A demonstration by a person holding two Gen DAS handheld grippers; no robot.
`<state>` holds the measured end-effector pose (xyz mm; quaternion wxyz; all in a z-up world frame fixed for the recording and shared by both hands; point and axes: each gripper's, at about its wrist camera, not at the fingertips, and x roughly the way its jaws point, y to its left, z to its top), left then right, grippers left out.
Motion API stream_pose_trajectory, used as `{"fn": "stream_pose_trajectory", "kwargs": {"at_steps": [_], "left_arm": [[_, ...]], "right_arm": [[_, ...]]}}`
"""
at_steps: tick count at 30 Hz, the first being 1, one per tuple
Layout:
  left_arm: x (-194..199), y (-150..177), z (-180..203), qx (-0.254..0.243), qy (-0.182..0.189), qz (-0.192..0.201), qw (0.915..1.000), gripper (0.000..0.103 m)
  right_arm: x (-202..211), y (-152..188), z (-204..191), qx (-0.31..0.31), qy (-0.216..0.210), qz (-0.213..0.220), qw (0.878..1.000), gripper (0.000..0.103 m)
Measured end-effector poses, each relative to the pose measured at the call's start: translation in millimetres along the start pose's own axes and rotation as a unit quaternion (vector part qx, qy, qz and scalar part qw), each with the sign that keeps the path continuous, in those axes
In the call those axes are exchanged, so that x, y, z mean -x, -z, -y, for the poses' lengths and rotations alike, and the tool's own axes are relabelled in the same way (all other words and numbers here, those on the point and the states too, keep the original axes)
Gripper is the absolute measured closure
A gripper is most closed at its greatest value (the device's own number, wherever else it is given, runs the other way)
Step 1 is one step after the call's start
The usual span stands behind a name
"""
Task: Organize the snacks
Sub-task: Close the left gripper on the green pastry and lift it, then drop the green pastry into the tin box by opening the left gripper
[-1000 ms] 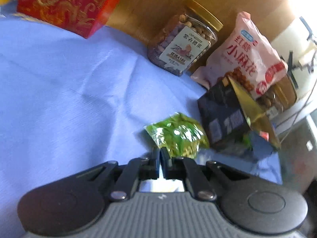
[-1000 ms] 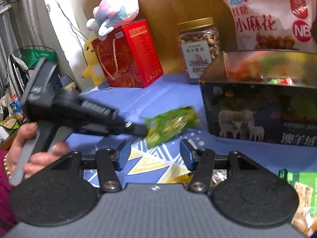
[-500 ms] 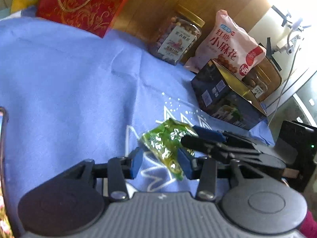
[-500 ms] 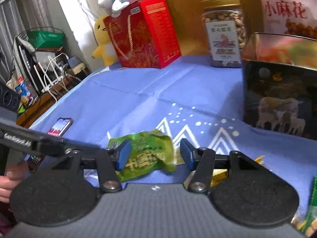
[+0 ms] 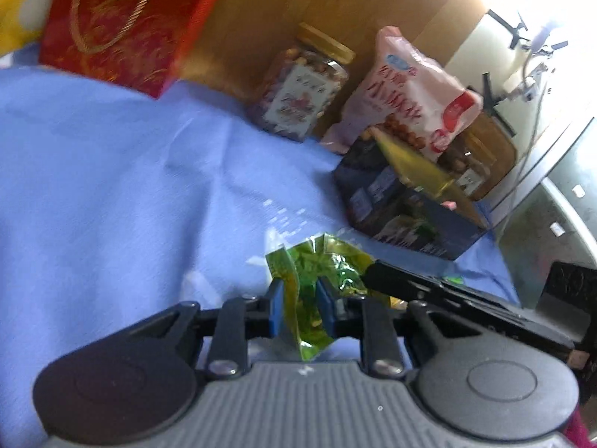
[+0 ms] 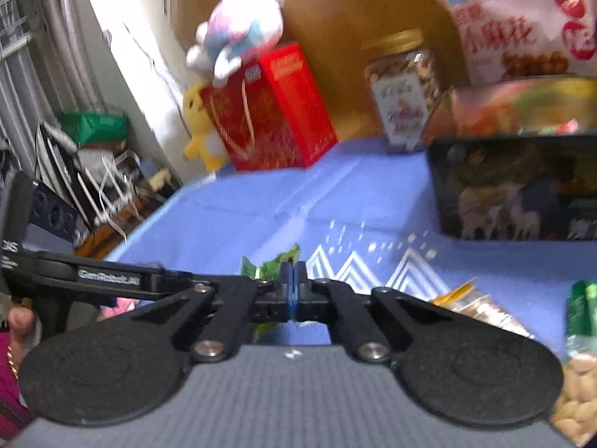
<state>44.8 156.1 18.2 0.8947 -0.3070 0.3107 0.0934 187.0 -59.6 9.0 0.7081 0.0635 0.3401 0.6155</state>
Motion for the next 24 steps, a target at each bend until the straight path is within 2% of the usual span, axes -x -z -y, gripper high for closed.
{"fn": "stream_pose_trajectory", "kwargs": {"at_steps": [4,8,13,18,22,23,24], "left_arm": [[-9,-28,36,-0.043,0.026,0.021,0.9985,0.084],[-31,-61,84,-0.098,0.051,0.043,0.9929,0.084],[-81,-87,136,-0.141,0.079,0.033,0.9863,0.084],[-144,-97,172,-0.167,0.085,0.005,0.9823,0.084],[-180,-92,186,-0.184,0.068,-0.013,0.9804,0.082],[-186,-90,187,-0.187,0.058,-0.017,0.9805,0.079],[-189,-88,186,-0.188,0.053,-0.020,0.9804,0.078]], "right_arm": [[28,-17,2,0.021,0.033,0.062,0.997,0.100],[55,-36,17,0.032,0.076,0.125,0.989,0.100],[79,-53,51,0.033,0.144,0.180,0.973,0.100],[88,-58,92,0.025,0.208,0.198,0.958,0.099],[84,-52,116,0.019,0.251,0.199,0.947,0.095],[81,-49,120,0.021,0.259,0.200,0.945,0.092],[82,-47,122,0.023,0.267,0.199,0.943,0.085]]}}
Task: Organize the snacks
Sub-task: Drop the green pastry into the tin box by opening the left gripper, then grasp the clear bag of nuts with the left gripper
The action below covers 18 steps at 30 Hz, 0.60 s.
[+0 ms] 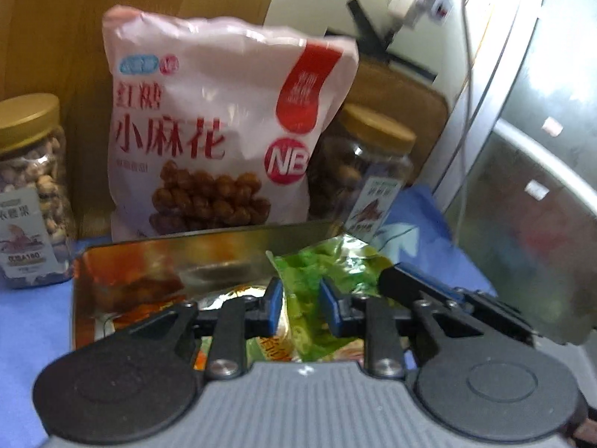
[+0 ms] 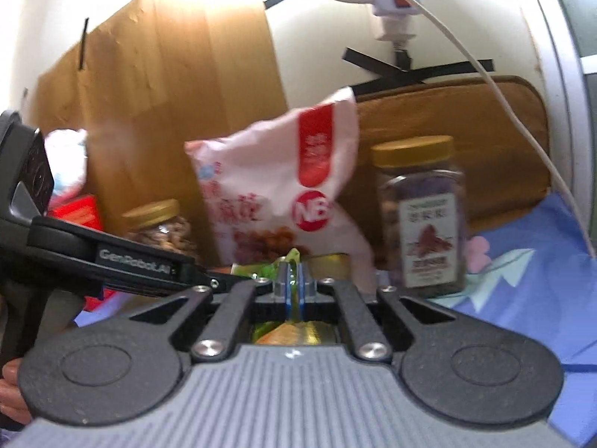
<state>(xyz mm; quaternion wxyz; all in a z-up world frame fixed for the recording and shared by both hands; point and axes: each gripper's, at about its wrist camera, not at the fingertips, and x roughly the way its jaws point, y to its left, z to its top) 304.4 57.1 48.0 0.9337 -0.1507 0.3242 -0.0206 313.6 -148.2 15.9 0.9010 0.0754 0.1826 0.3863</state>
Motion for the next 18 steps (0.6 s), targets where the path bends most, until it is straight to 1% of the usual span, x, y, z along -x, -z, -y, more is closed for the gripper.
{"fn": "stream_pose_trajectory", "kwargs": {"at_steps": [1,2,3,5,6,8,9,11,13,15,17,18], "left_arm": [[-4,2,0,0.001,-0.005,-0.005,1.0000,0.077],[-5,4,-1,0.003,-0.008,-0.008,0.9999,0.075],[-4,5,-1,0.007,-0.006,-0.009,0.9999,0.073],[5,7,-2,0.009,-0.004,-0.001,0.9999,0.064],[11,6,0,0.006,-0.006,0.006,0.9999,0.063],[29,7,2,-0.003,-0.004,0.020,0.9998,0.062],[39,7,3,-0.005,0.003,0.028,0.9996,0.062],[62,17,2,-0.010,0.024,0.037,0.9990,0.062],[78,34,2,-0.013,0.043,0.026,0.9986,0.062],[83,54,3,-0.013,0.064,-0.005,0.9979,0.062],[81,76,6,-0.007,0.091,-0.041,0.9950,0.062],[78,87,8,-0.004,0.101,-0.056,0.9933,0.062]], "right_arm": [[-1,2,1,0.005,0.007,-0.001,1.000,0.079],[-1,3,2,0.006,0.008,0.001,1.000,0.069],[2,3,4,0.003,0.005,0.010,1.000,0.063],[10,-1,8,-0.006,0.002,0.028,1.000,0.060],[14,-2,10,-0.011,0.002,0.034,0.999,0.058],[21,-6,16,-0.034,-0.002,0.035,0.999,0.058],[26,-8,18,-0.045,-0.009,0.033,0.998,0.058],[42,-8,24,-0.076,-0.031,0.028,0.996,0.058],[60,0,32,-0.102,-0.057,0.005,0.993,0.058],[75,15,41,-0.130,-0.081,-0.038,0.987,0.058],[84,33,47,-0.158,-0.088,-0.081,0.980,0.056],[89,44,49,-0.170,-0.085,-0.101,0.977,0.056]]}}
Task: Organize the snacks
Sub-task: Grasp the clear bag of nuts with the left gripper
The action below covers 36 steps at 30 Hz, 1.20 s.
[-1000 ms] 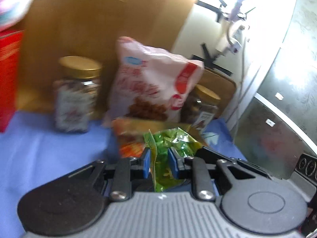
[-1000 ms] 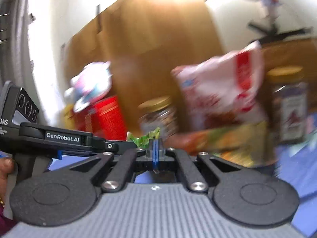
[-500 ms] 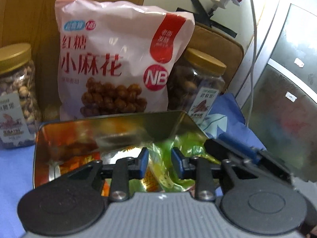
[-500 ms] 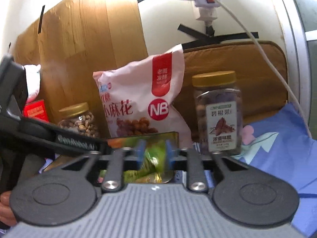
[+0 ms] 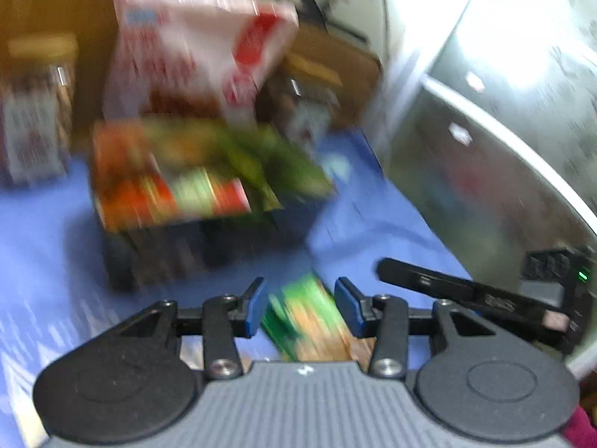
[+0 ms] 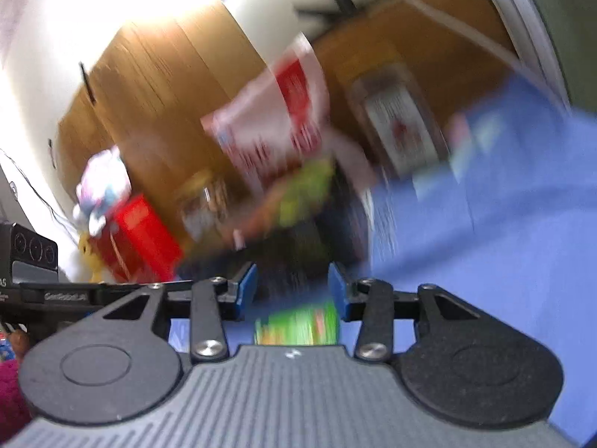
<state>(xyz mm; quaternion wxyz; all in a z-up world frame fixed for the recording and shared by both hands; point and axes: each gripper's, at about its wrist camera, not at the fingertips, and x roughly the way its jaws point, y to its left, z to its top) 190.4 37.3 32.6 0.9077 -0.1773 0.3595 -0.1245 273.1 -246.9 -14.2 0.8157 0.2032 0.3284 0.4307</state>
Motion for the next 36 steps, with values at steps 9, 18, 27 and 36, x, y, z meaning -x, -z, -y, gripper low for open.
{"fn": "stream_pose_trajectory", "kwargs": {"at_steps": [9,18,27,36], "left_arm": [[-14,49,15,0.003,-0.004,-0.042,0.9991,0.049],[7,68,21,-0.001,-0.006,-0.023,0.9997,0.080],[93,88,-27,0.038,-0.066,0.077,0.9941,0.082],[100,107,-63,0.074,-0.108,0.069,0.9890,0.079]], "right_arm": [[10,42,-10,-0.011,0.011,-0.061,0.998,0.056],[20,58,-28,-0.019,-0.012,-0.056,0.998,0.052],[-17,68,-97,0.058,-0.107,-0.083,0.989,0.051],[-55,93,-145,0.188,-0.082,-0.137,0.969,0.031]]}}
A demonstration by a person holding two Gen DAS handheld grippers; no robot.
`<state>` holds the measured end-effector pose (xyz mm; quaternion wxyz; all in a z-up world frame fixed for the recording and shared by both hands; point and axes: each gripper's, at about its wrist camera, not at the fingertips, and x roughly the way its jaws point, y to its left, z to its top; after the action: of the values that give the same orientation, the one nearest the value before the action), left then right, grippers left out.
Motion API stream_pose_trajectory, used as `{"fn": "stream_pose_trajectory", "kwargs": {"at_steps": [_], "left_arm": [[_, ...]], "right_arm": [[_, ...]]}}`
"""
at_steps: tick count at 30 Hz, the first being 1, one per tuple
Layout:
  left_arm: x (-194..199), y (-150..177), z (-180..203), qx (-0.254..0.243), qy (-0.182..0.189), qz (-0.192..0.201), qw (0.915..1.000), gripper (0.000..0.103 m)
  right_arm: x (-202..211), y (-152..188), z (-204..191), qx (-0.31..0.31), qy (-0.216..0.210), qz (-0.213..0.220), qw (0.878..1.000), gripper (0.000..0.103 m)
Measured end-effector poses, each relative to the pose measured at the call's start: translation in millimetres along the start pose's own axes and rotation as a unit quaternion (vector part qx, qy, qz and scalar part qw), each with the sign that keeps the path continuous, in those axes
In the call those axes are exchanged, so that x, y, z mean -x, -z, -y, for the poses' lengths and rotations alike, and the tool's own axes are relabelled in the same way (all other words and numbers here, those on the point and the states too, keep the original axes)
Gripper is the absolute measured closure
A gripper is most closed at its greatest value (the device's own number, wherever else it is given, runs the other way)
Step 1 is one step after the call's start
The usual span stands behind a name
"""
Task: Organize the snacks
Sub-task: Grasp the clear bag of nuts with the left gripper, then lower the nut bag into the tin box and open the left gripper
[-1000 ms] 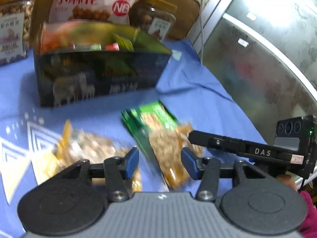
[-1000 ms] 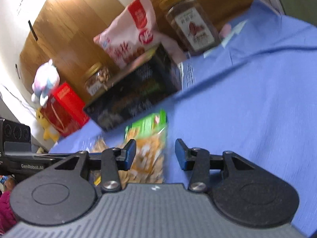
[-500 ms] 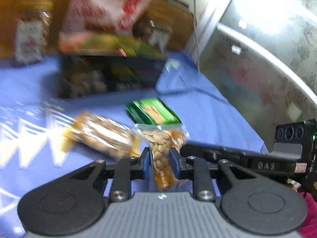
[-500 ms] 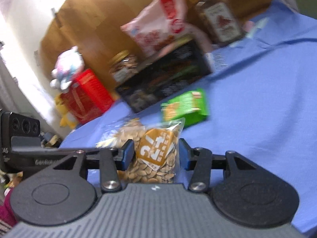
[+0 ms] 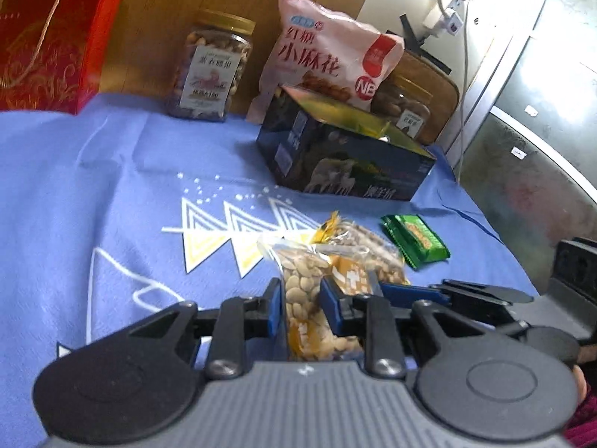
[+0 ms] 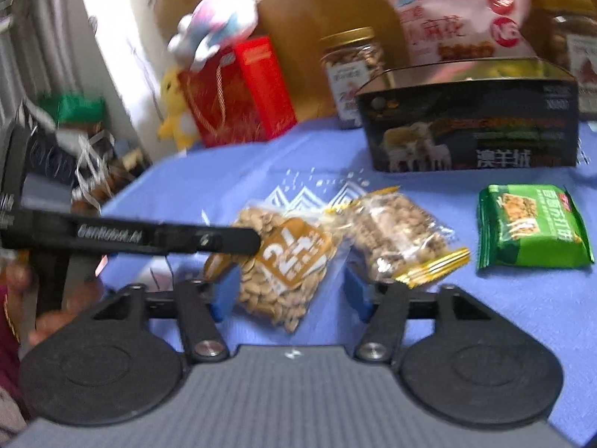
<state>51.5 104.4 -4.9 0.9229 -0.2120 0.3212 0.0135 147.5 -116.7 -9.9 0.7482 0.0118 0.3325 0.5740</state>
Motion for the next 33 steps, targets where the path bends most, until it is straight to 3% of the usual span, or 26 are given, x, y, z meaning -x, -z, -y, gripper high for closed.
{"fn": "stream_pose_trajectory", "kwargs": {"at_steps": [9,11,14,18,21,24,33], "left_arm": [[-8,1,-8,0.021,0.025,-0.011,0.9994,0.070],[-9,1,-7,0.023,0.035,-0.016,0.9990,0.072],[-7,3,0,0.009,0.022,-0.011,0.9996,0.072],[4,-6,5,0.008,0.040,-0.003,0.9992,0.072],[12,-20,16,-0.013,0.048,0.013,0.9987,0.072],[15,-41,30,-0.047,0.046,0.029,0.9974,0.072],[-27,-129,62,-0.092,0.044,0.077,0.9918,0.070]], "right_arm": [[-1,16,-25,0.123,0.046,-0.028,0.991,0.027],[-6,18,-35,0.157,0.057,-0.031,0.985,0.032],[-8,18,-38,0.160,0.056,-0.026,0.985,0.036],[-5,20,-42,0.173,0.066,-0.016,0.983,0.046],[-1,15,-40,0.170,0.074,0.010,0.983,0.048],[4,2,-34,0.163,0.094,0.040,0.981,0.061],[12,-74,14,0.143,0.147,0.134,0.970,0.063]]}}
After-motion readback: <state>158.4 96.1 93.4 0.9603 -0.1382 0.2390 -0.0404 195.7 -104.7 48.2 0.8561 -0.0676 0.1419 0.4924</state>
